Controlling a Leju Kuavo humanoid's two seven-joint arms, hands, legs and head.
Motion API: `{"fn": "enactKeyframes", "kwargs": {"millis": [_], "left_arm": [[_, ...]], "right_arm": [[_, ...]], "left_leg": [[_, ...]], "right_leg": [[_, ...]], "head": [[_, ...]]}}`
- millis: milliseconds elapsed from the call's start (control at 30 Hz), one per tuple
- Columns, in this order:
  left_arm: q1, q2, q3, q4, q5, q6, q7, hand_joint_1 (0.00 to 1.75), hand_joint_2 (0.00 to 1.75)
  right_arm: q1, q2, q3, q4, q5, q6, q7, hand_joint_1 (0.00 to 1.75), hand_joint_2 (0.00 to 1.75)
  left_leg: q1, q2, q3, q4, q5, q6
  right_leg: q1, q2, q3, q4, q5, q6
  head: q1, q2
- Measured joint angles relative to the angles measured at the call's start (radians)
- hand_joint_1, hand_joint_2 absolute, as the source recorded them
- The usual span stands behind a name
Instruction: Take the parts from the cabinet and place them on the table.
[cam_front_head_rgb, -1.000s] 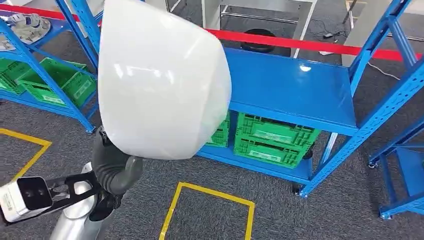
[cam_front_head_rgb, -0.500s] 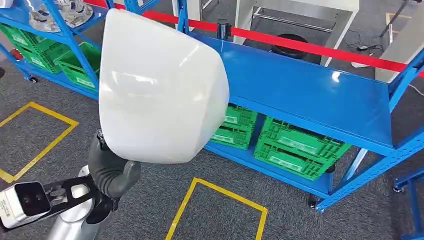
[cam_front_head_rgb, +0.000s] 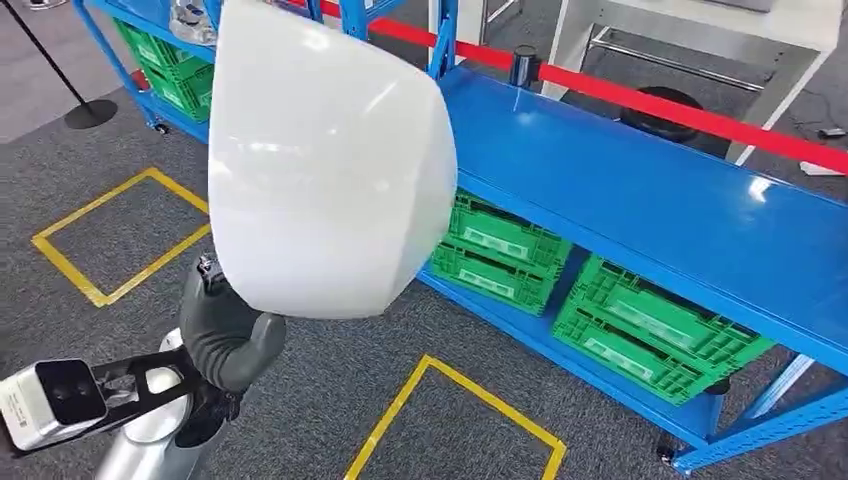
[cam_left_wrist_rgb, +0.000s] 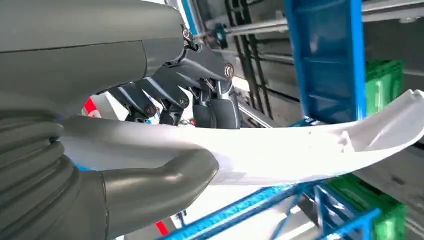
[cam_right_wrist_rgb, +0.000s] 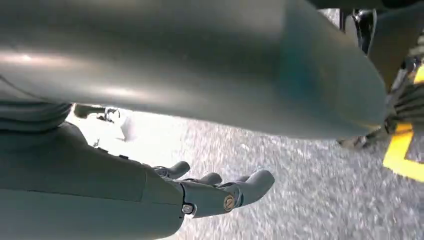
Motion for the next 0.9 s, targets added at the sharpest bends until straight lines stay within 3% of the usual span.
{"fn": "enactKeyframes", "kwargs": {"millis": [33, 67, 100, 133, 167, 200, 267, 300, 333, 367, 500, 533, 567, 600, 667, 700, 733, 800, 833, 867, 900], "left_arm": [[0.003, 0.006, 0.000, -0.006, -0.001, 0.001, -0.003, 1.75, 1.75], [0.004, 0.010, 0.000, -0.008, -0.001, 0.000, -0.004, 1.75, 1.75], [0.008, 0.012, 0.000, -0.008, -0.002, 0.002, -0.004, 1.75, 1.75], [0.013, 0.014, 0.000, -0.008, -0.002, 0.002, -0.004, 1.75, 1.75], [0.018, 0.016, 0.000, -0.008, -0.002, 0.002, -0.004, 1.75, 1.75], [0.024, 0.019, 0.000, -0.008, -0.003, 0.002, -0.004, 1.75, 1.75], [0.027, 0.022, 0.000, -0.011, -0.008, 0.002, -0.007, 1.75, 1.75], [0.028, 0.022, 0.000, -0.014, -0.009, 0.002, -0.010, 1.75, 1.75], [0.028, 0.022, 0.000, -0.021, -0.011, 0.001, -0.015, 1.75, 1.75], [0.030, 0.020, 0.000, -0.025, -0.014, 0.001, -0.017, 1.75, 1.75], [0.053, 0.019, 0.011, -0.042, -0.029, -0.011, -0.031, 1.75, 1.75], [0.055, 0.016, 0.015, -0.047, -0.029, -0.019, -0.035, 1.75, 1.75], [0.052, 0.011, 0.018, -0.050, -0.032, -0.020, -0.034, 1.75, 1.75], [0.052, 0.006, 0.019, -0.050, -0.035, -0.020, -0.031, 1.75, 1.75], [0.055, 0.003, 0.023, -0.050, -0.039, -0.021, -0.028, 1.75, 1.75], [0.055, 0.003, 0.028, -0.051, -0.039, -0.021, -0.026, 1.75, 1.75], [0.055, 0.003, 0.034, -0.051, -0.037, -0.021, -0.023, 1.75, 1.75], [0.047, 0.000, 0.035, -0.051, -0.027, -0.022, -0.011, 1.75, 1.75], [0.038, -0.003, 0.035, -0.049, -0.022, -0.022, -0.005, 1.75, 1.75], [0.026, -0.005, 0.035, -0.047, -0.017, -0.022, -0.002, 1.75, 1.75], [0.018, -0.007, 0.035, -0.045, -0.015, -0.019, 0.002, 1.75, 1.75]], "right_arm": [[0.001, -0.002, 0.000, 0.000, 0.003, 0.000, 0.000, 0.00, 0.00], [0.003, -0.003, 0.000, 0.000, 0.003, 0.000, 0.000, 0.00, 0.00], [0.007, -0.002, 0.000, 0.000, 0.004, 0.000, 0.000, 0.00, 0.00], [0.009, -0.003, 0.000, 0.000, 0.004, 0.000, 0.000, 0.00, 0.00], [0.010, -0.003, 0.000, 0.000, 0.004, 0.000, 0.000, 0.00, 0.00], [0.010, -0.003, -0.001, 0.000, 0.004, 0.000, 0.000, 0.00, 0.00], [0.008, -0.003, -0.001, 0.000, 0.003, 0.000, -0.005, 0.00, 0.00], [0.006, -0.003, -0.001, 0.000, 0.003, 0.000, -0.011, 0.00, 0.00], [0.006, -0.004, -0.001, 0.000, 0.004, 0.000, -0.023, 0.00, 0.00], [0.007, -0.008, -0.001, 0.000, 0.005, 0.000, -0.032, 0.00, 0.00], [-0.002, -0.022, -0.001, 0.000, 0.011, 0.000, -0.066, 0.00, 0.00], [-0.002, -0.028, -0.001, 0.000, 0.016, 0.000, -0.078, 0.00, 0.00], [-0.001, -0.028, -0.001, 0.000, 0.022, 0.005, -0.090, 0.00, 0.00], [0.001, -0.030, -0.001, 0.000, 0.026, 0.009, -0.095, 0.00, 0.00], [0.005, -0.033, -0.001, 0.000, 0.033, 0.009, -0.102, 0.00, 0.00], [0.006, -0.034, -0.001, 0.000, 0.035, 0.009, -0.106, 0.00, 0.00], [0.006, -0.035, 0.000, 0.000, 0.037, 0.009, -0.106, 0.00, 0.00], [0.003, -0.042, 0.001, 0.000, 0.038, 0.012, -0.095, 0.00, 0.00], [0.002, -0.047, 0.001, 0.000, 0.037, 0.012, -0.088, 0.00, 0.00], [0.001, -0.050, 0.001, 0.000, 0.035, 0.012, -0.085, 0.00, 0.00], [0.000, -0.052, 0.001, 0.000, 0.035, 0.012, -0.085, 0.00, 0.00]], "left_leg": [[-0.005, 0.059, -0.011, 0.025, -0.020, -0.004], [-0.003, 0.101, -0.041, 0.085, -0.060, -0.009], [0.000, 0.122, -0.080, 0.166, -0.102, -0.015], [0.002, 0.130, -0.118, 0.244, -0.134, -0.019], [0.005, 0.133, -0.143, 0.298, -0.147, -0.023], [0.008, 0.135, -0.145, 0.303, -0.136, -0.027], [0.012, 0.147, -0.080, 0.183, -0.067, -0.028], [0.012, 0.171, -0.029, 0.090, -0.029, -0.027], [0.010, 0.225, 0.016, 0.007, -0.016, -0.021], [0.005, 0.226, 0.018, 0.004, -0.016, -0.009], [0.001, 0.175, 0.017, -0.002, -0.009, 0.020], [0.007, 0.163, 0.016, -0.007, -0.005, 0.027], [0.008, 0.154, 0.014, -0.007, -0.002, 0.033], [0.008, 0.142, 0.012, -0.007, -0.001, 0.035], [0.006, 0.113, 0.009, -0.006, 0.000, 0.037], [0.006, 0.099, 0.008, -0.004, 0.000, 0.037], [0.006, 0.083, 0.008, -0.002, 0.000, 0.036], [0.007, 0.054, 0.008, 0.004, 0.000, 0.032], [0.008, 0.043, 0.006, 0.007, -0.001, 0.029], [0.002, 0.030, -0.001, 0.013, -0.001, 0.020], [0.004, 0.016, -0.006, 0.012, 0.002, 0.012]], "right_leg": [[0.001, -0.010, 0.002, -0.002, 0.001, -0.006], [0.002, -0.025, 0.002, -0.002, -0.001, -0.013], [0.005, -0.041, 0.002, -0.002, -0.002, -0.014], [0.005, -0.057, 0.002, -0.002, -0.003, -0.015], [0.005, -0.072, 0.001, -0.002, -0.003, -0.015], [0.005, -0.087, 0.002, -0.001, -0.003, -0.014], [0.005, -0.115, 0.004, 0.000, -0.007, -0.009], [0.004, -0.126, 0.007, 0.002, -0.010, -0.005], [0.008, -0.137, 0.010, 0.005, -0.014, 0.001], [0.013, -0.144, 0.012, 0.008, -0.020, 0.009], [0.008, -0.182, 0.025, 0.002, -0.025, 0.035], [0.000, -0.122, 0.022, 0.022, -0.042, 0.042], [-0.001, -0.076, -0.002, 0.076, -0.081, 0.043], [-0.001, -0.051, -0.037, 0.150, -0.122, 0.044], [0.002, -0.036, -0.107, 0.289, -0.175, 0.044], [0.003, -0.035, -0.122, 0.311, -0.169, 0.044], [0.003, -0.034, -0.112, 0.279, -0.136, 0.041], [0.000, -0.016, -0.039, 0.121, -0.042, 0.037], [-0.004, 0.023, -0.002, 0.041, -0.011, 0.034], [-0.002, 0.054, 0.002, 0.021, -0.026, 0.037], [-0.001, 0.038, 0.000, 0.020, -0.021, 0.032]], "head": [[-0.004, 0.000], [-0.015, 0.000], [-0.015, 0.000], [-0.016, 0.000], [-0.016, 0.000], [-0.016, 0.000], [-0.016, 0.000], [-0.016, 0.000], [-0.017, 0.000], [-0.015, 0.000], [-0.013, 0.000], [-0.010, 0.000], [-0.008, 0.000], [-0.003, 0.000], [-0.002, 0.000], [-0.001, 0.000], [-0.001, 0.000], [0.000, 0.000], [0.001, 0.000], [0.001, 0.000], [0.001, 0.000]]}}
